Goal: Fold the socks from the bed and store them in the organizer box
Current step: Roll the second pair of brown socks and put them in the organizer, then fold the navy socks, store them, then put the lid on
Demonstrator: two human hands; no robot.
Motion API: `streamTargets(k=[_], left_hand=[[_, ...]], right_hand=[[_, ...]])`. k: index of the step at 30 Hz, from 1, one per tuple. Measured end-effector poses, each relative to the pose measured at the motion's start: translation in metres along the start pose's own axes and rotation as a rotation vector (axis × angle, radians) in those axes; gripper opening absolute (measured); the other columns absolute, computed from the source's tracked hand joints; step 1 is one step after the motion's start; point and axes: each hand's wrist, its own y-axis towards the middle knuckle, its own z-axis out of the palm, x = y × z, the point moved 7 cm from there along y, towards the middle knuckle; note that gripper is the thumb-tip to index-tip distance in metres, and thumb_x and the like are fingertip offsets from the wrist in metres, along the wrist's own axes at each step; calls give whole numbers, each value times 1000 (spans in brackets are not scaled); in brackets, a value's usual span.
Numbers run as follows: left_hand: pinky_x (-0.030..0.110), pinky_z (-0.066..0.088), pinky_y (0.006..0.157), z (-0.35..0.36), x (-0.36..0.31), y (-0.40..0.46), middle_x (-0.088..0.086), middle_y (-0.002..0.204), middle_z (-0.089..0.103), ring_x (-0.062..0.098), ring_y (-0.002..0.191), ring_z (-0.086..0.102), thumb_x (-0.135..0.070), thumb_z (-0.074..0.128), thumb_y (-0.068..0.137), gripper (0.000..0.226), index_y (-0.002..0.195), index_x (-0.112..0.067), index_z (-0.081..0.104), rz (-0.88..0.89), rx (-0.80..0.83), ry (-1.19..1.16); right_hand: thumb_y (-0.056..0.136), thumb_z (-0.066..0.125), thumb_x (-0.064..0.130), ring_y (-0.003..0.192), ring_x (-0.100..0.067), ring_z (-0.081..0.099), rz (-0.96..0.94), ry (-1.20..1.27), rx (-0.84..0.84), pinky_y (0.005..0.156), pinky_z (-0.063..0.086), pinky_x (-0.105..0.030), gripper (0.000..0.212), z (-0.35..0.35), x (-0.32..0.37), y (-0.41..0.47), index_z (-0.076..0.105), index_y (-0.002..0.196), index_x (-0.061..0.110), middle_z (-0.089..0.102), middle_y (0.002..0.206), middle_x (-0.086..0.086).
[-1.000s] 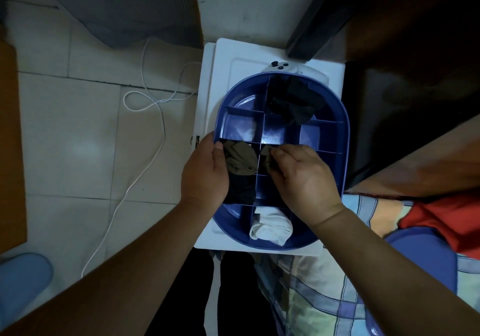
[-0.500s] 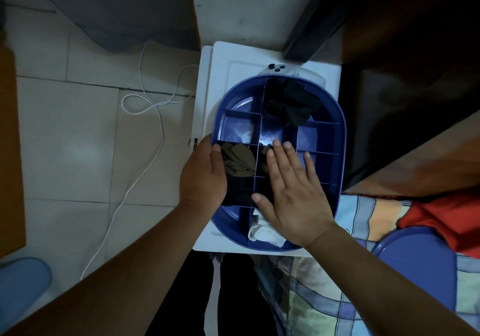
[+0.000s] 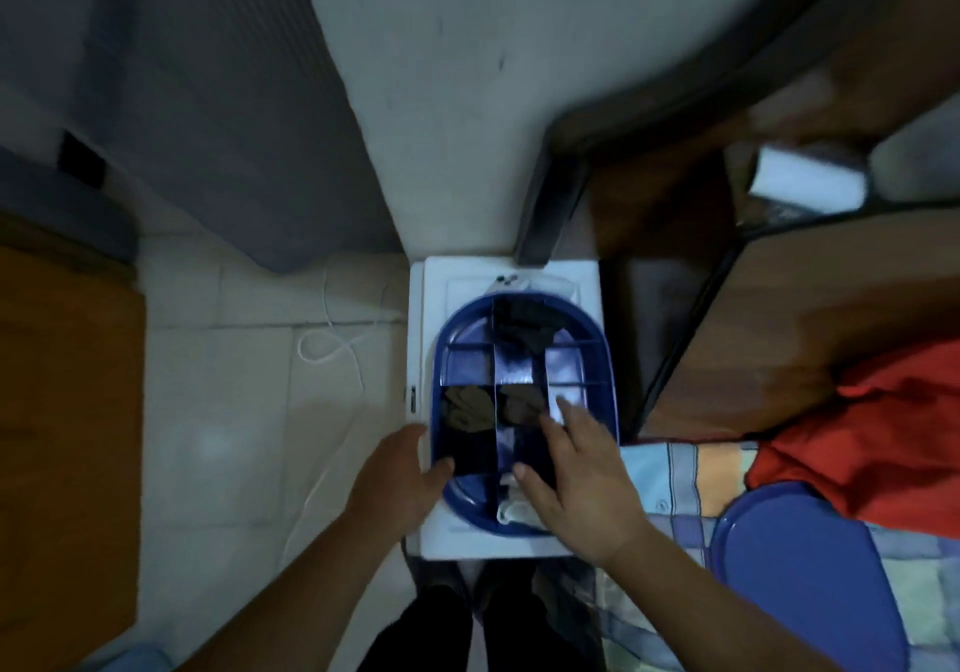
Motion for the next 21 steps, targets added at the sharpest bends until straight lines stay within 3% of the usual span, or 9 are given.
streamTargets(k=[2,4,6,8,13,15,17,19,21], left_hand=[[24,35,109,-5,-3,-38,2,152,38,16,132,44,-44,57,93,65,148,-19,34,18,76,111],[16,37,97,-10,-5,-77,-4,146,44,9,121,48,-46,57,92,61,144,-21,39,25,152,165],[10,38,80,-18,-8,-117,-6,131,55,5,105,50,-46,58,91,46,131,-24,50,34,181,206],[12,41,78,-23,-8,-152,-5,117,61,6,98,54,-42,61,90,29,113,-27,56,43,187,239],[21,46,84,-33,11,-205,-2,110,66,9,95,61,-40,63,88,33,114,-19,63,47,285,313],[23,47,74,-42,14,-213,-1,94,66,10,82,60,-34,62,89,26,104,-14,66,44,304,288],[23,47,64,-57,14,-215,3,83,62,13,72,58,-27,59,91,20,98,-8,64,35,295,234],[25,48,59,-71,16,-212,8,84,61,18,74,58,-26,55,93,18,93,-9,61,19,309,259],[23,47,56,-80,23,-202,6,83,59,17,73,55,-28,55,92,17,88,-11,59,29,370,398]], right_hand=[[96,47,52,124,-26,52,72,138,132,104,41,-31,51,-9,2,-26,60,126,12,57,132,-10],[97,44,55,96,-19,58,179,243,335,82,46,-29,39,-17,8,-55,61,97,19,63,100,-4],[97,46,51,91,-22,60,220,286,442,72,41,-28,39,-25,15,-86,60,83,17,63,90,-7],[97,48,45,95,-25,61,227,267,478,74,40,-30,39,-33,24,-117,63,83,12,66,93,-11],[96,51,41,96,-26,63,278,369,461,79,47,-32,39,-39,35,-185,71,97,7,70,104,-15],[94,52,44,96,-23,64,367,398,428,83,49,-32,34,-36,31,-208,68,81,16,71,107,-9],[93,53,45,88,-16,63,467,436,341,72,48,-26,33,-30,25,-227,59,71,22,69,95,2],[93,54,44,77,-8,58,558,513,250,59,40,-16,30,-26,23,-247,63,74,22,59,79,14],[94,55,41,75,-10,59,633,592,185,61,41,-20,29,-17,24,-269,66,80,18,60,76,12]])
